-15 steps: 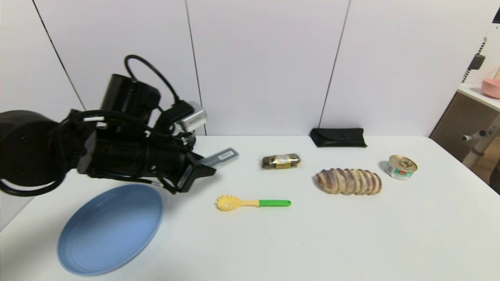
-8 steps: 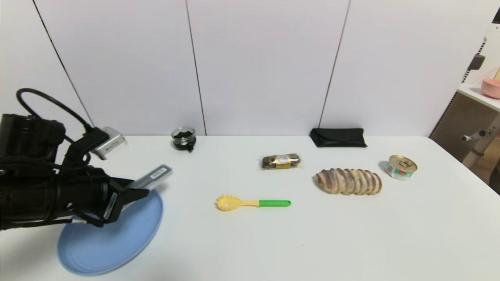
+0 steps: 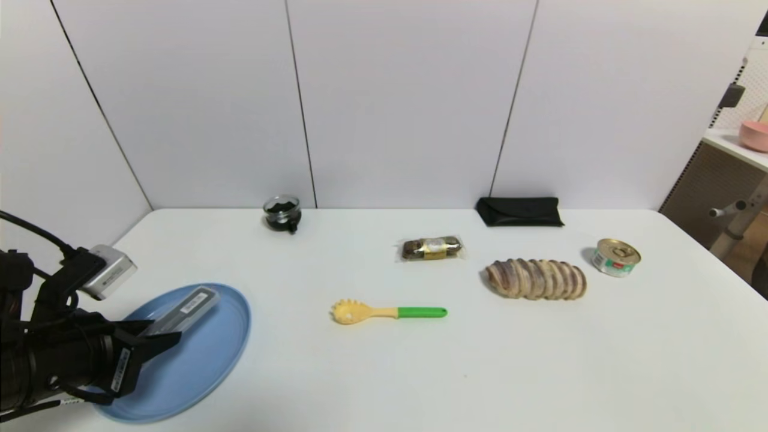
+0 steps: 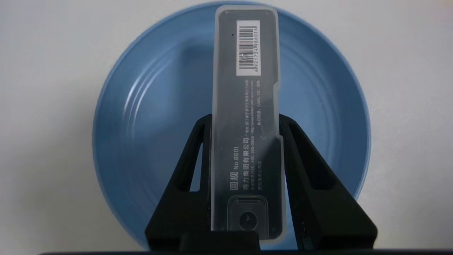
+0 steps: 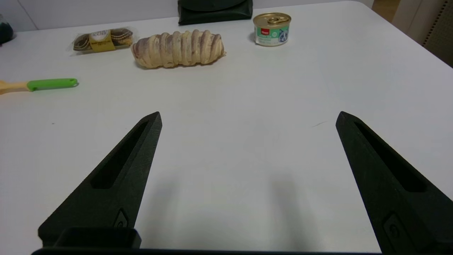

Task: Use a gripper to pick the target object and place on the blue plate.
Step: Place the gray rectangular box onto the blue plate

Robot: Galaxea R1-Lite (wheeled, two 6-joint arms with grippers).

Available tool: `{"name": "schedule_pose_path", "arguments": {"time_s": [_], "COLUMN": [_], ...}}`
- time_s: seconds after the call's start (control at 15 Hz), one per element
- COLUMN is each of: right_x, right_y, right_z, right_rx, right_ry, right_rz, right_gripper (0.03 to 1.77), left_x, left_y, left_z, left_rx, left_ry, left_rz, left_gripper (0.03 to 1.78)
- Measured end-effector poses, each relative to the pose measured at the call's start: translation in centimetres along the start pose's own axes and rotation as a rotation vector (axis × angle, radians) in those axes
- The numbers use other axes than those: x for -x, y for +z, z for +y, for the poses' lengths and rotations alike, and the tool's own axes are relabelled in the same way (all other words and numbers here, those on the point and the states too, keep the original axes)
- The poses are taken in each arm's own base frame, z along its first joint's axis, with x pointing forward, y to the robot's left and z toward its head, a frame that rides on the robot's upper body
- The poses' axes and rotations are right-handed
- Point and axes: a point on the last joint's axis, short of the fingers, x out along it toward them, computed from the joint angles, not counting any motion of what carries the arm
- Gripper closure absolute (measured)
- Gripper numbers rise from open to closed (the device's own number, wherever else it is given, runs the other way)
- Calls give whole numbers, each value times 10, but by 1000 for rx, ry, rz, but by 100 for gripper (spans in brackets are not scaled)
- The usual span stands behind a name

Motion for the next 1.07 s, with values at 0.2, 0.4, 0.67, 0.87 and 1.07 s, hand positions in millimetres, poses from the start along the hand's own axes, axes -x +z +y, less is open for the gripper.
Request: {"name": "schedule_pose_path", "arguments": {"time_s": [0.2, 0.4, 0.67, 0.87, 1.07], "right_x": [0, 0, 0, 0, 0], "right_y": [0, 0, 0, 0, 0], "right_z": [0, 0, 0, 0, 0], "right_rx": [0, 0, 0, -1, 0], "right_ry": [0, 0, 0, 0, 0], "right_rz": [0, 0, 0, 0, 0], "right_gripper": [10, 10, 10, 10, 10], "left_x": [0, -1, 7, 26, 57], "left_y": [-9, -10, -10, -15, -34], "left_z": [-1, -1, -3, -10, -23], "left_rx": [8, 9, 2, -17, -47], "left_ry": [1, 0, 8, 30, 63], "left_rz": [18, 22, -5, -82, -199], "left_gripper": [109, 78, 50, 37, 29]}}
